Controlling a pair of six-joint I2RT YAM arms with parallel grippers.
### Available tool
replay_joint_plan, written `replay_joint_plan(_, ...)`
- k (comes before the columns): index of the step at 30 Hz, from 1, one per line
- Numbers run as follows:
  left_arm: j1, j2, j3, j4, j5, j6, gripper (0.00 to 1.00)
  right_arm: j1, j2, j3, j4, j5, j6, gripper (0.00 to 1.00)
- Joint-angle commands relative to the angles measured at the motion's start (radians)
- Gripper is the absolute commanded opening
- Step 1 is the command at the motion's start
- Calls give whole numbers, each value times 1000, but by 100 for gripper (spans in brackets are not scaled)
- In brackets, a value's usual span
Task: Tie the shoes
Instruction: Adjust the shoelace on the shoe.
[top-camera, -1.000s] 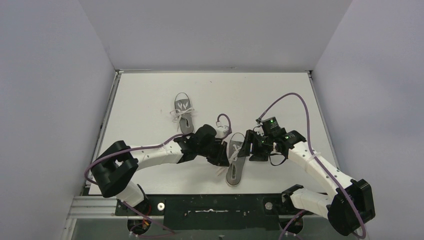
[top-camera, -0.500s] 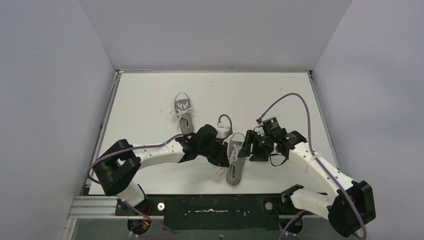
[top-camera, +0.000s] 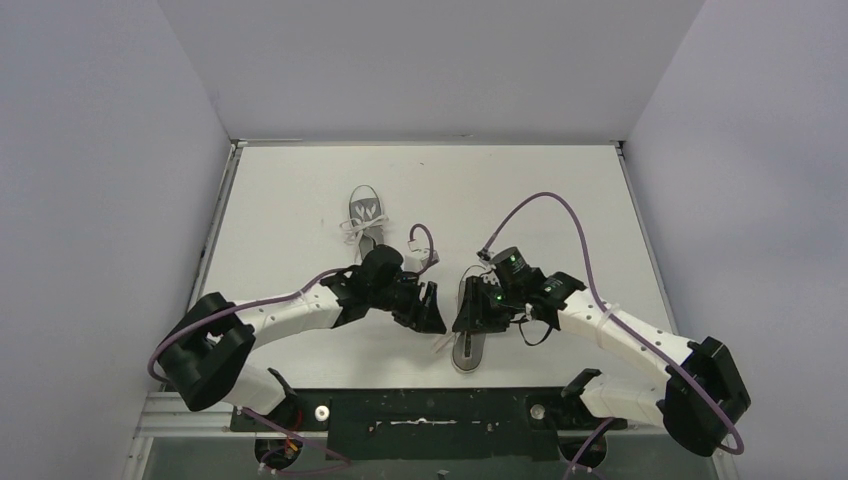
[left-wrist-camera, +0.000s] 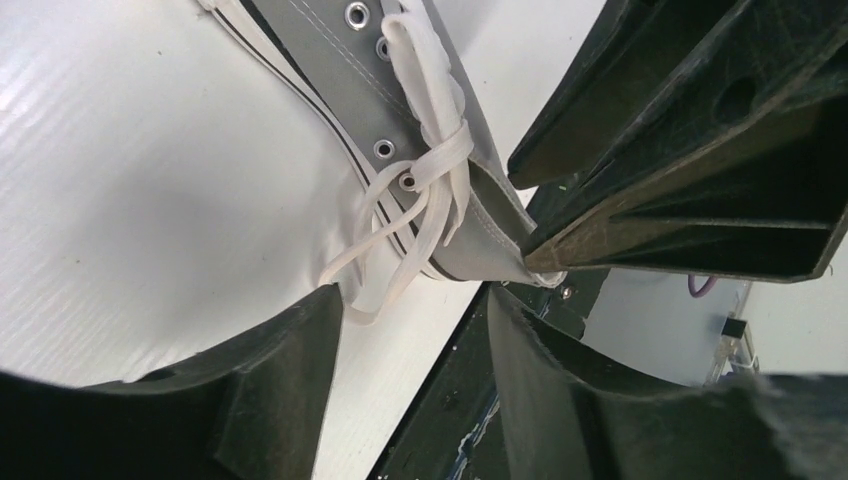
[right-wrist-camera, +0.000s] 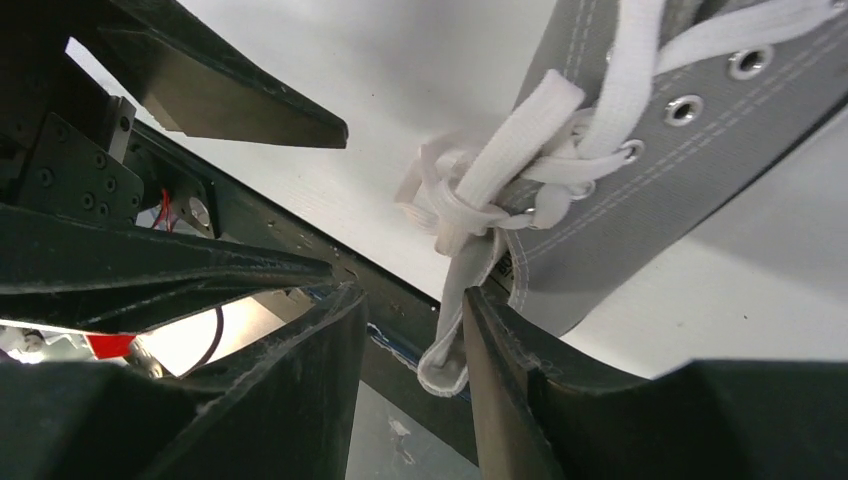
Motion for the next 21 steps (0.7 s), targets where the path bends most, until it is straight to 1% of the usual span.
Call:
replay_joint_plan(1,1,29,-23,130,81,43,56,53,47,-1,94,51,25,41)
replay_joint_plan(4,3,82,-23,169,92,37,58,78,61,2,81,94,21,41)
replay_joint_plan(7,3,132,-20,225,109,16,58,82,55,-10,75,116,25,40)
replay_joint_plan(11,5,172,-14,254,123,10,48,86,57,-27,103,116,37,34)
replay_joint_plan(13,8,184,-17,267,130,6,43,89,58,-26,108,124,41,33)
replay_joint_plan(21,18,207,-30,282,158,-3,33,91,78,-18,130,131,52,31)
